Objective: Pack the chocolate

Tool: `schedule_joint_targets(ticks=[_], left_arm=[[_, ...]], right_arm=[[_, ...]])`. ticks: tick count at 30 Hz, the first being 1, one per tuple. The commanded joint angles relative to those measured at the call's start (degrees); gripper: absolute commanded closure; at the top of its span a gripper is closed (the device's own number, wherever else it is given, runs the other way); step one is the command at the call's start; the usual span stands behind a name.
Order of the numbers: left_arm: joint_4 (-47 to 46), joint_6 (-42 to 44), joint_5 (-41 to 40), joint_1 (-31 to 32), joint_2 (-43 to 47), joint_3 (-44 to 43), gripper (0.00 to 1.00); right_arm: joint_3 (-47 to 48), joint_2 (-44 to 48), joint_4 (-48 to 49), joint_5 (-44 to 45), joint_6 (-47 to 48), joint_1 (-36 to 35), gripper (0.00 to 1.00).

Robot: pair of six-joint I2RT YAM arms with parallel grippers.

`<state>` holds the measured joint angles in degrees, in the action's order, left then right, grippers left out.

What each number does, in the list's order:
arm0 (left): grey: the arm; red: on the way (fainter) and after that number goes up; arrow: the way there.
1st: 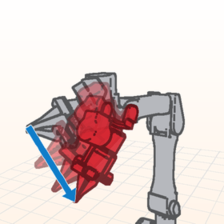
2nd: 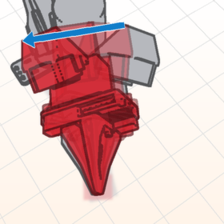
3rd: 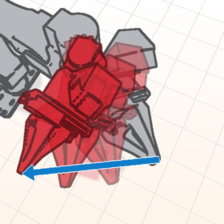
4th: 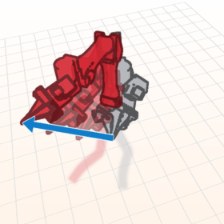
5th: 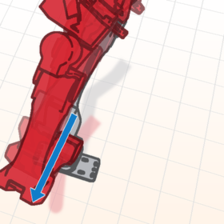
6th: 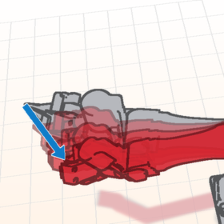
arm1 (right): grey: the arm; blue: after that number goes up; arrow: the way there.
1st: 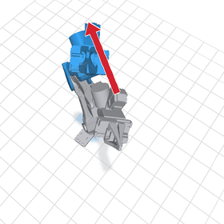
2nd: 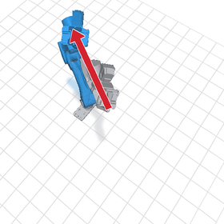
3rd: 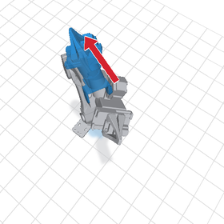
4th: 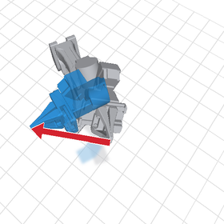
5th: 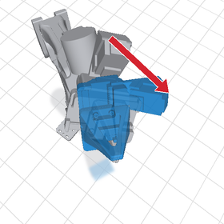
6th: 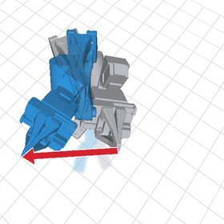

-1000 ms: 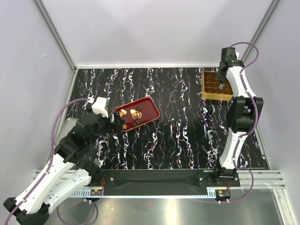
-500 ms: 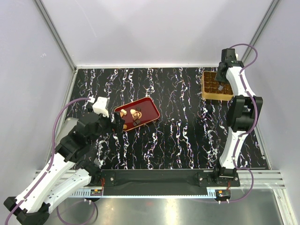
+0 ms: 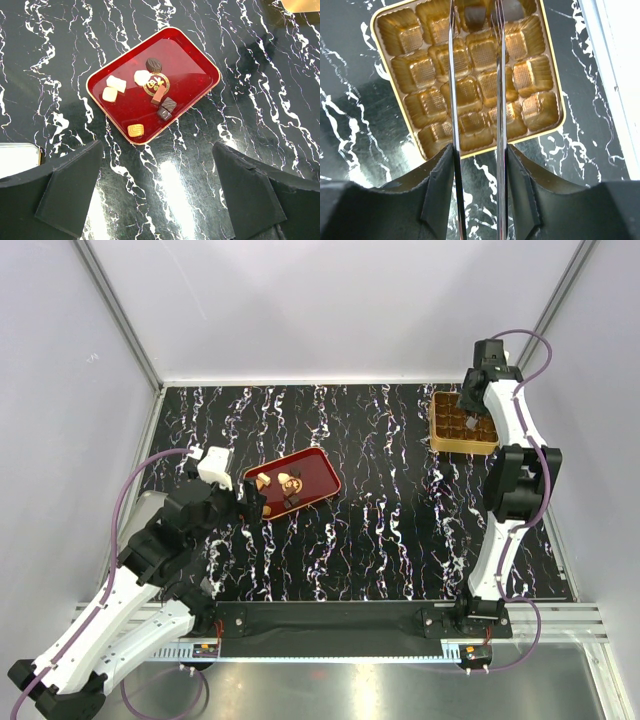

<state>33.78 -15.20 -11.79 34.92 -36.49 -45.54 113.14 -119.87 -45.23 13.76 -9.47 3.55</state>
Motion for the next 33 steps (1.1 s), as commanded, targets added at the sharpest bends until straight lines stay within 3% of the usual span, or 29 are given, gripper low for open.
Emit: schedule_joint_targets(ticks=[1, 4, 10, 17, 19, 23, 33], left_arm=[[-2.1, 0.7, 0.0, 0.0, 0.4, -0.3, 0.01], [-2.1, 0.6, -1.4, -0.1, 0.9, -0.3, 0.01], [-1.8, 0.5, -2.4, 0.0, 1.5, -0.3, 0.01], [-1.5, 0.3, -3.5, 0.0, 1.8, -0.3, 0.01], [-1.4, 0.3, -3.9, 0.0, 1.8, -0.4, 0.01], [-1.4, 0.3, -4.1, 0.0, 2.0, -0.3, 0.01], [-1.4, 0.3, -4.1, 0.0, 1.9, -0.3, 0.01]], right_arm=[[1.6, 6.0, -1.3, -1.8, -1.2, -2.7, 0.5], [-1.4, 9.6, -0.9, -1.5, -1.4, -6.8, 0.5], [-12.1, 16.9, 3.0, -1.8, -0.7, -22.3, 0.51], [-24.3, 23.1, 13.0, -6.0, 0.6, -37.8, 0.51], [-28.6, 24.0, 17.4, -6.0, 5.0, -42.6, 0.51], [-33.0, 24.2, 20.5, -7.1, 8.4, -47.1, 0.51], [-31.3, 18.7, 21.8, -5.3, 10.8, -51.4, 0.5]])
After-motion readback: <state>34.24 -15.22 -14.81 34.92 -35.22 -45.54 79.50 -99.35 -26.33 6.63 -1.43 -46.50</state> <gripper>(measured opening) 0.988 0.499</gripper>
